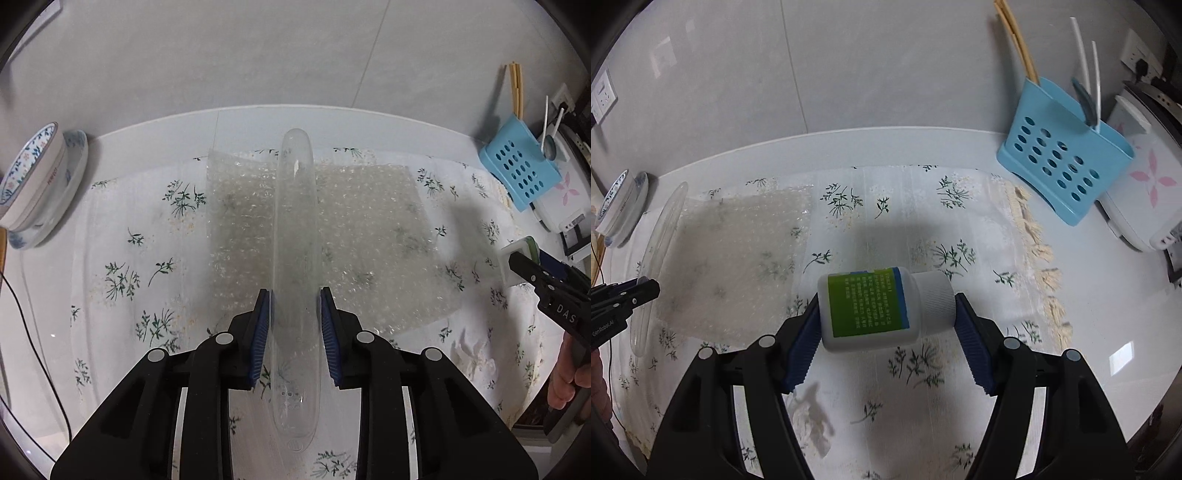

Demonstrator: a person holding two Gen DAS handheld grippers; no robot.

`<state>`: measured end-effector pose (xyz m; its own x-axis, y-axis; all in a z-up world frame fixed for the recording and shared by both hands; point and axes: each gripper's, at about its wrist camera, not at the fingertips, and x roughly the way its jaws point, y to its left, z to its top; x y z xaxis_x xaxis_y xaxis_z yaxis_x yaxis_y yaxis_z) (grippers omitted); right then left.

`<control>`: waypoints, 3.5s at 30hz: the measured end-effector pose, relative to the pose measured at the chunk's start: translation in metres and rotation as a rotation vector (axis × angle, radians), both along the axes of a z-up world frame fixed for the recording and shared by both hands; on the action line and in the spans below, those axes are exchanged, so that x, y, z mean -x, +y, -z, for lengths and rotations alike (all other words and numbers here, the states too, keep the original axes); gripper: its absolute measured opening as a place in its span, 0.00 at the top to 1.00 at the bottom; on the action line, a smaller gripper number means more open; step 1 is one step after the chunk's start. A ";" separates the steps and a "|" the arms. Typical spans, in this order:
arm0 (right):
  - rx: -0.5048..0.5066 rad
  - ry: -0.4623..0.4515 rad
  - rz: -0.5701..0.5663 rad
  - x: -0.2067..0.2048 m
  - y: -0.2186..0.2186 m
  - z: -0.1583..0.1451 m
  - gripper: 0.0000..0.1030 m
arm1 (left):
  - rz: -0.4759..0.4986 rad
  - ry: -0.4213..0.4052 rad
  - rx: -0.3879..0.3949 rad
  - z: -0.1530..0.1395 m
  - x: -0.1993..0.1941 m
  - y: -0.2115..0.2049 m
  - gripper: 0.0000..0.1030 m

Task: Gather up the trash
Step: 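Lift the clear bottle and white box off the tablecloth, then carry the clear bottle and white box down over the bin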

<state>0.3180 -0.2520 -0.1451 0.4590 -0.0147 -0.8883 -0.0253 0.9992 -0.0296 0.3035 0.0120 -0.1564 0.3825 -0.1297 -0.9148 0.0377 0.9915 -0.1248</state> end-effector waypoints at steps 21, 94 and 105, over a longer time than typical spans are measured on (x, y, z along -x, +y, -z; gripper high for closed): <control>-0.095 -0.069 0.033 0.111 -0.008 -0.052 0.36 | 0.016 -0.061 0.038 -0.042 0.092 -0.035 0.74; -0.076 0.058 -0.133 0.402 -0.039 0.026 0.36 | 0.189 0.016 0.108 0.038 0.398 -0.139 0.74; -0.046 0.105 -0.148 0.403 -0.033 0.073 0.36 | 0.193 0.079 0.090 0.098 0.389 -0.147 0.74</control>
<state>-0.0849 -0.2846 -0.2177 0.3576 0.0876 -0.9298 -0.1722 0.9847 0.0265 -0.0858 -0.1345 -0.2543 0.2705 -0.2765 -0.9222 0.2126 0.9514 -0.2229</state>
